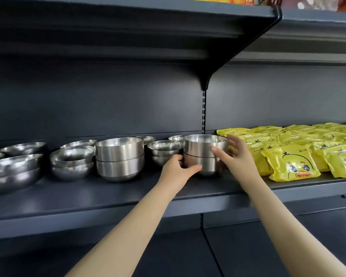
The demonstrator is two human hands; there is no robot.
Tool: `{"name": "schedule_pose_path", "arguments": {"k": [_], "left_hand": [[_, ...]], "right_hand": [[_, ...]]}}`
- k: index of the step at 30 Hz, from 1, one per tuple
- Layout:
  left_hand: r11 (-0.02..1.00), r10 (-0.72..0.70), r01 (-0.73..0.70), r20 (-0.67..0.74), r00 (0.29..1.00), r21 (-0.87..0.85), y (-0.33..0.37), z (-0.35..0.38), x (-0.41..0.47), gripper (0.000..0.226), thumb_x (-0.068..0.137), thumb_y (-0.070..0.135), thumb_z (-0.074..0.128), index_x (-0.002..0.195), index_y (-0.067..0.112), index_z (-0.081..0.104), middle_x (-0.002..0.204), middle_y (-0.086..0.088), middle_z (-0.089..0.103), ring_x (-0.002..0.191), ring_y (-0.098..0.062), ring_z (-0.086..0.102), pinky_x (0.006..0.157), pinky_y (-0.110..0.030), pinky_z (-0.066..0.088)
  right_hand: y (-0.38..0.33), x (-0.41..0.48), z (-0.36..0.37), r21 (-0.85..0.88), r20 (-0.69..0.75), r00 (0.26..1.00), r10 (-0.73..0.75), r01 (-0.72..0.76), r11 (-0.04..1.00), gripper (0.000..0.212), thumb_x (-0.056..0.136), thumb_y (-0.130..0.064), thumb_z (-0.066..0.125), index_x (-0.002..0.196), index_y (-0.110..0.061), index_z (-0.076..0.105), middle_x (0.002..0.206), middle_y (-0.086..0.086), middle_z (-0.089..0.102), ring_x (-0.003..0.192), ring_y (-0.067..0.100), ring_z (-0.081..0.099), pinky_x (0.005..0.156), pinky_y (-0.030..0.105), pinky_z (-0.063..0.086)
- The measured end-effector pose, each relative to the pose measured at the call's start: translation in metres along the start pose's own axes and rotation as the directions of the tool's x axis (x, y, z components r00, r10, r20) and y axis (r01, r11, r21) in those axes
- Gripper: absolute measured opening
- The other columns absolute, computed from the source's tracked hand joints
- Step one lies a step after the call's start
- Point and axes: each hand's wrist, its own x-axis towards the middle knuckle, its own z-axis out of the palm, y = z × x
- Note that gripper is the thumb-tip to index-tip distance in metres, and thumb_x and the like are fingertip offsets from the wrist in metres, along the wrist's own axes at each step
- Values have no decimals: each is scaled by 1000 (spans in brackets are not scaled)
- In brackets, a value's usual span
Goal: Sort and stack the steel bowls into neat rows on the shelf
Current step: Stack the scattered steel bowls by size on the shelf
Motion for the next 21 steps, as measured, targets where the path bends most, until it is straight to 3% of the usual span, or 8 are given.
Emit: {"name": "schedule_pose_path", "arguments": {"k": [4,6,9,14,18,21], "left_hand": [[1000,13,-12,-17,1000,24,-3,0,0,64,80,40,75,135,20,48,117,11,56,94,0,52,63,-9,34],[1000,8,-8,-23,1000,25,-4,-1,1,66,79,42,76,135,22,48,116,14,54,98,-1,54,70,-12,41],[1000,-3,4,-30,1000,19,-6,-1,1,70,77,44,77,137,23,47,129,9,56,112,-11,57,93,-28,49],[998,14,-11,-42,999,57,-4,-9,-13,62,83,39,73,137,20,51,135,5,55,119,-10,53,93,-26,44],[989,134,-114,-243,961,94,-9,-35,-43,33,88,29,68,119,19,62,117,11,63,102,-2,59,89,-22,49],[970,240,-221,-478,845,96,-20,-62,-65,23,89,21,67,110,27,58,101,24,56,103,-7,57,82,-15,44]], "right_hand": [[10,4,1,56,-9,1000,-17,17,998,79,73,-43,79,141,-24,44,133,-13,48,120,11,50,98,32,45],[14,7,1,65,-1,1000,-20,20,998,81,73,-44,78,143,-23,42,139,-10,48,123,12,49,98,33,45],[18,7,0,51,2,999,-43,43,998,82,76,-44,77,145,-22,39,145,-6,44,125,12,46,95,29,43],[12,3,0,-18,12,998,-62,62,998,85,77,-48,75,148,-22,35,148,-4,43,134,16,41,106,34,40],[-4,-7,5,-304,-111,960,-258,214,928,80,78,-51,72,143,-16,41,150,3,41,140,20,33,115,47,29],[-29,-20,30,-398,-97,892,-442,372,839,70,81,-49,71,137,-13,48,150,5,41,142,22,31,117,48,23]]}}
